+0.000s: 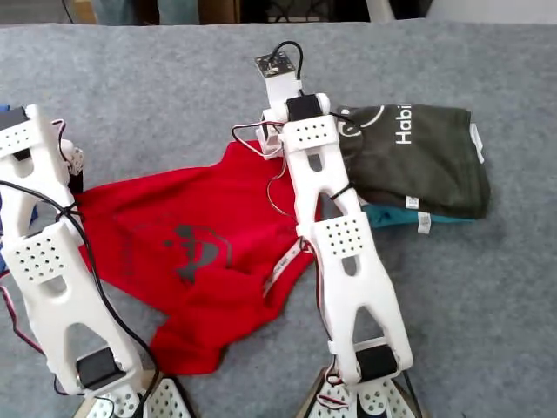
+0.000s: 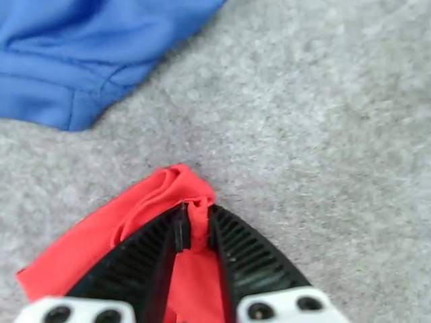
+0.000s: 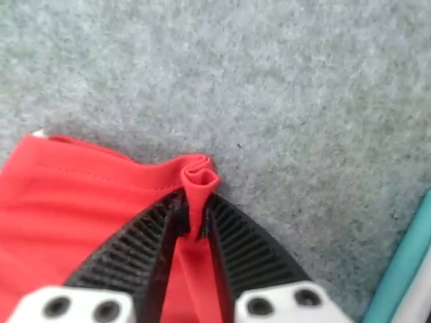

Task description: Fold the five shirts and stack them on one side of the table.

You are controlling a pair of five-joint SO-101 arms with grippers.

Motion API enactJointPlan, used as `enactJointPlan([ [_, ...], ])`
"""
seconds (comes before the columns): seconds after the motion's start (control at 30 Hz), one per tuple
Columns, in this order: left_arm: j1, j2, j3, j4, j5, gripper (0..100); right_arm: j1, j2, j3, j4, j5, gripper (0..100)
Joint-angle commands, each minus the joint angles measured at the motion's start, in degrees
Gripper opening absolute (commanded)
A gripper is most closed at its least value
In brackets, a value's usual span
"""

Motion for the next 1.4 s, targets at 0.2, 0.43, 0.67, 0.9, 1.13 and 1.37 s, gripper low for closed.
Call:
enactJointPlan([
  [0.2,2.0,-0.3,-24.7,10.2,-3.9,3,-1.2,0.0,-1.1,-2.0,0.2,1.5],
  [0.43,2.8,-3.1,-43.0,11.5,-17.1,3,-1.2,-0.6,-2.2,-2.9,0.3,1.5],
  [0.67,2.8,-18.0,-27.2,11.6,-29.0,3,-2.3,-6.5,-11.6,3.3,-0.9,1.5],
  [0.9,-1.9,-39.1,-1.3,11.4,-30.2,3,-2.6,-22.8,-11.7,6.2,-2.7,1.5],
  [1.13,-1.5,-54.9,9.7,11.4,-33.4,3,-2.9,-33.1,-11.6,10.1,-3.1,1.5],
  [1.37,-2.0,-64.4,7.9,11.3,-37.8,3,-3.0,-43.3,-11.6,7.5,-2.7,1.5],
])
